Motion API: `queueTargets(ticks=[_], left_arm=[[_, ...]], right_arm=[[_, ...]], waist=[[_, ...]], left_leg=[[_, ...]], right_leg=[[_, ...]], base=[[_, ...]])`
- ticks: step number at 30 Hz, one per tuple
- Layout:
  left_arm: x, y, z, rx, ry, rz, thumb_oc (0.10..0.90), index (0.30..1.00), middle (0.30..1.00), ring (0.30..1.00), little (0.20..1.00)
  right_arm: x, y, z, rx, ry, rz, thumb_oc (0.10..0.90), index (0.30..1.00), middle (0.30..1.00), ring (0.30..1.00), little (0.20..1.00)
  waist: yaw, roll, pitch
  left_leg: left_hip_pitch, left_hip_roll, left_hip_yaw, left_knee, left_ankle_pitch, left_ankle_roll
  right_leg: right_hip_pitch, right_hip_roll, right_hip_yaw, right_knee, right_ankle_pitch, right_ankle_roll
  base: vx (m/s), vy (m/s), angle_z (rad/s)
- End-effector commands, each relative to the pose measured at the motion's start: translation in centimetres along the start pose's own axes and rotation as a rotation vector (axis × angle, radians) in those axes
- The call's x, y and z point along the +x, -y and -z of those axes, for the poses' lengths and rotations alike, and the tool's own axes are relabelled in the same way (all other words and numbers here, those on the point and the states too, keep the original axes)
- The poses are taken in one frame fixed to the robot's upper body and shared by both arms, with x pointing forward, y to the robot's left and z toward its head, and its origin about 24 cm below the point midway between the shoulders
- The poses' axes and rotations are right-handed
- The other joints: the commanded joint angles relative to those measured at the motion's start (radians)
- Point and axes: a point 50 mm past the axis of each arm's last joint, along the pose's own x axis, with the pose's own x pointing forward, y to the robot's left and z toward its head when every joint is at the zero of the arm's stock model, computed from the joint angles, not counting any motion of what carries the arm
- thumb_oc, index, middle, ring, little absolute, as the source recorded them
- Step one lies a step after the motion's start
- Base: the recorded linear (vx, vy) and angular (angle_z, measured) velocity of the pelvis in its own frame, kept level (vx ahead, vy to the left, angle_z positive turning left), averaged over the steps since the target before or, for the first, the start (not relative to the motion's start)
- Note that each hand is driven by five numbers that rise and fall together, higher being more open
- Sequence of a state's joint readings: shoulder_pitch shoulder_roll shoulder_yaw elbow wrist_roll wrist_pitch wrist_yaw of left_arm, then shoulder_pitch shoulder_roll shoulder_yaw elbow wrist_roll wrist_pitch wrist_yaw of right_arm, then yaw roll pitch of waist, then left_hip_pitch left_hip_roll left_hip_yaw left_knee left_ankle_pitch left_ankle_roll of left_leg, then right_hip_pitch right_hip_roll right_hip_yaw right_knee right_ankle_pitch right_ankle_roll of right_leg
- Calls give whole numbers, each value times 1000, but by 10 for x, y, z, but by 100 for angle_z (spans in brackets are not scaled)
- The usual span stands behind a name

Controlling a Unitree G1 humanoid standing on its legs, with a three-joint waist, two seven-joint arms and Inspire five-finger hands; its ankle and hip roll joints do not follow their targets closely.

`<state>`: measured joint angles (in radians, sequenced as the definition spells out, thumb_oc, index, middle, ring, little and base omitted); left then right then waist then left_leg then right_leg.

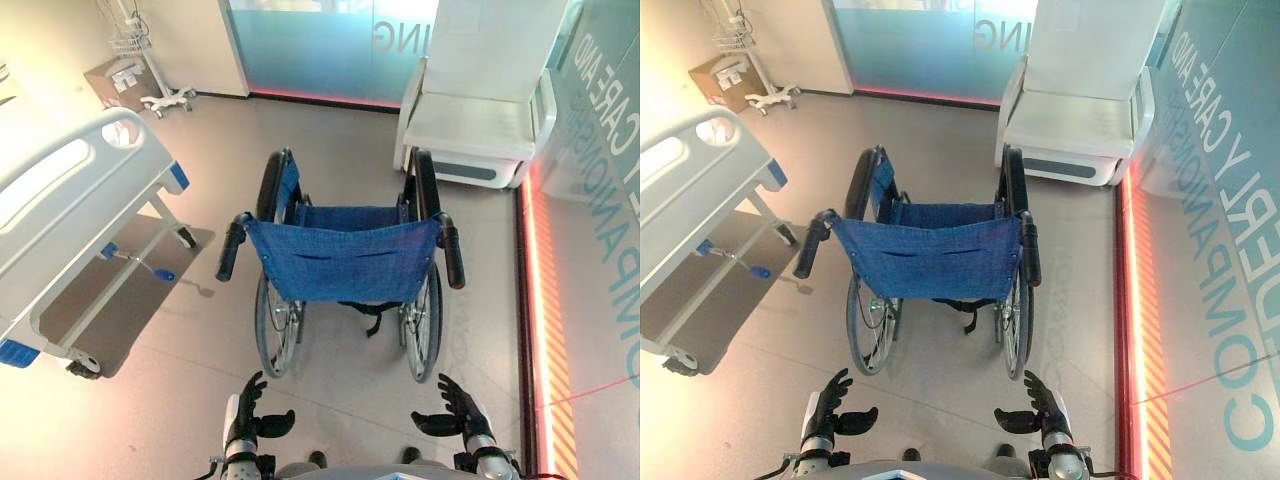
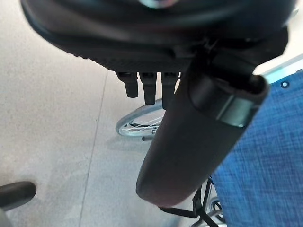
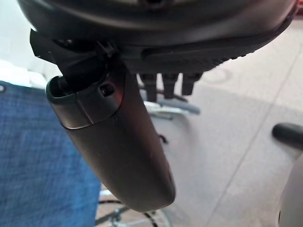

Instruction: Push the wheelchair next to the bed

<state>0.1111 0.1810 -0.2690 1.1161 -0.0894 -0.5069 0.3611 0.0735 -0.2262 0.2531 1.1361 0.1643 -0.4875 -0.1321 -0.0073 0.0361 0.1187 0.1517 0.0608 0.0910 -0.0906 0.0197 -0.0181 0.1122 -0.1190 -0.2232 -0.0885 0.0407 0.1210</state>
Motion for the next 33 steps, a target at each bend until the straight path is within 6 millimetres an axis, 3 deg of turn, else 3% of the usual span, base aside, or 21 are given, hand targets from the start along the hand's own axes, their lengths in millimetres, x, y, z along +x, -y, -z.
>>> queueTargets(ticks=[1,17,24,26,27,33], left_arm=[[21,2,-44,-58,177,-8,800,900,900,900,900],[21,8,-42,-69,149,8,800,900,900,900,900],[20,6,-46,-114,170,-29,800,900,900,900,900],[23,-3,-56,-141,225,-94,800,900,900,900,900],[23,-3,-56,-141,225,-94,800,900,900,900,900],[29,-49,-74,-312,296,-335,800,900,900,900,900]], right_arm=[[19,6,-43,-9,177,73,800,900,900,900,900],[20,0,-38,86,120,30,800,900,900,900,900],[22,2,-50,111,178,46,800,900,900,900,900],[24,14,-63,245,213,111,800,900,900,900,900],[24,14,-63,245,213,111,800,900,900,900,900],[22,42,-92,349,349,189,800,900,900,900,900]], waist=[[-3,3,31],[-1,5,42],[-1,3,47],[-1,-1,49],[-1,-1,48],[-2,-10,44]], left_leg=[[-9,-17,-5,17,-74,13],[-10,-20,-9,22,-73,17],[-10,-19,-10,22,-69,15],[-14,-17,-9,20,-65,14],[-14,-17,-9,20,-65,14],[-19,-12,-2,11,-62,16]], right_leg=[[-7,-7,11,84,-87,-36],[-7,-9,6,93,-93,-42],[-7,-11,7,93,-89,-39],[-13,-11,8,92,-83,-36],[-13,-11,8,92,-83,-36],[-21,-12,12,80,-71,-32]], base=[[0,0,0],[0,0,0],[0,0,0],[0,0,0],[0,0,0],[0,0,0]])
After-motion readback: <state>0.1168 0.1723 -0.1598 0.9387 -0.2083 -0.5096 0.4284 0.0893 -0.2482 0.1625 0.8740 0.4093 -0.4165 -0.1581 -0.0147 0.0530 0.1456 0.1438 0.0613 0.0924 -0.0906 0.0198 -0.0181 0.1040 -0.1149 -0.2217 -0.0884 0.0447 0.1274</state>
